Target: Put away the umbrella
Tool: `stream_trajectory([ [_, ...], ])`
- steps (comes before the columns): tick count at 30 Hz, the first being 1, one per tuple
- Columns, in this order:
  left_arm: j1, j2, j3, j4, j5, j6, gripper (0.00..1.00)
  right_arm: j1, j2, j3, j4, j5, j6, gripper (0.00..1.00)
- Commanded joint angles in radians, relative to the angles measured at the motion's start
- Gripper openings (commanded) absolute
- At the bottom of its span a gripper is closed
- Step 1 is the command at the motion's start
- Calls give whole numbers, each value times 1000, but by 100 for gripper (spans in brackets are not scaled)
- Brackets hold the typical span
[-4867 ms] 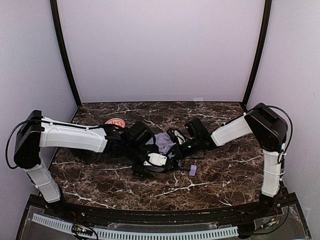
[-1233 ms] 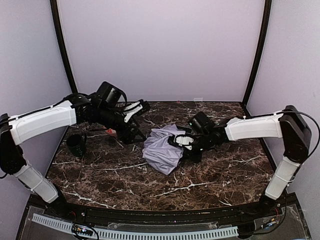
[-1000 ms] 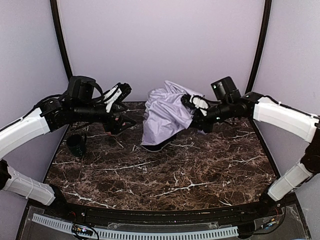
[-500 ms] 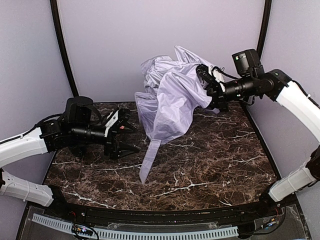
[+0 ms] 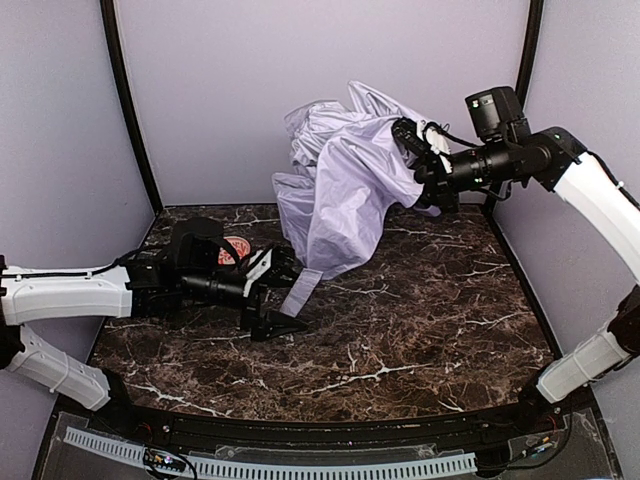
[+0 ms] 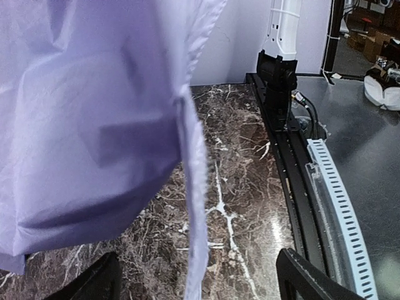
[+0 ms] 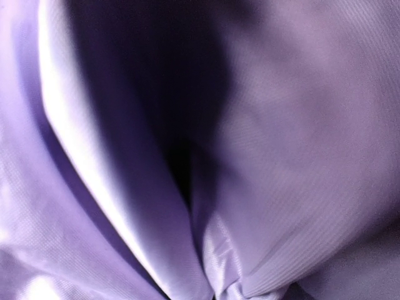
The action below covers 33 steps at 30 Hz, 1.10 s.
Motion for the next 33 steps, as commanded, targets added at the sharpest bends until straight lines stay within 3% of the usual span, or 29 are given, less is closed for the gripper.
stream_trajectory([
  [1,-6,40,-17,111,-68,28,80,-4,-13,46,58,-22,-12,0],
  [6,-6,27,-62,85,-50,74,3,-3,-25,37,50,-11,-18,0],
  [7,-6,13,-88,96,-62,79,0,-5,-31,38,43,-1,-20,0],
  [11,-5,7,-171,166,-170,151,0,-4,-55,47,18,28,-30,0],
  [16,49,193,-125,282,-296,267,0,52,-95,-5,-49,-85,-144,0],
  [22,134,393,-55,553,-337,481,0,207,-165,-215,-141,-81,-277,0],
  [29,167,525,-1,684,-269,607,0,283,-186,-449,-125,-95,-217,0],
  [33,184,585,18,785,-275,732,0,301,-242,-673,-13,5,-130,0],
])
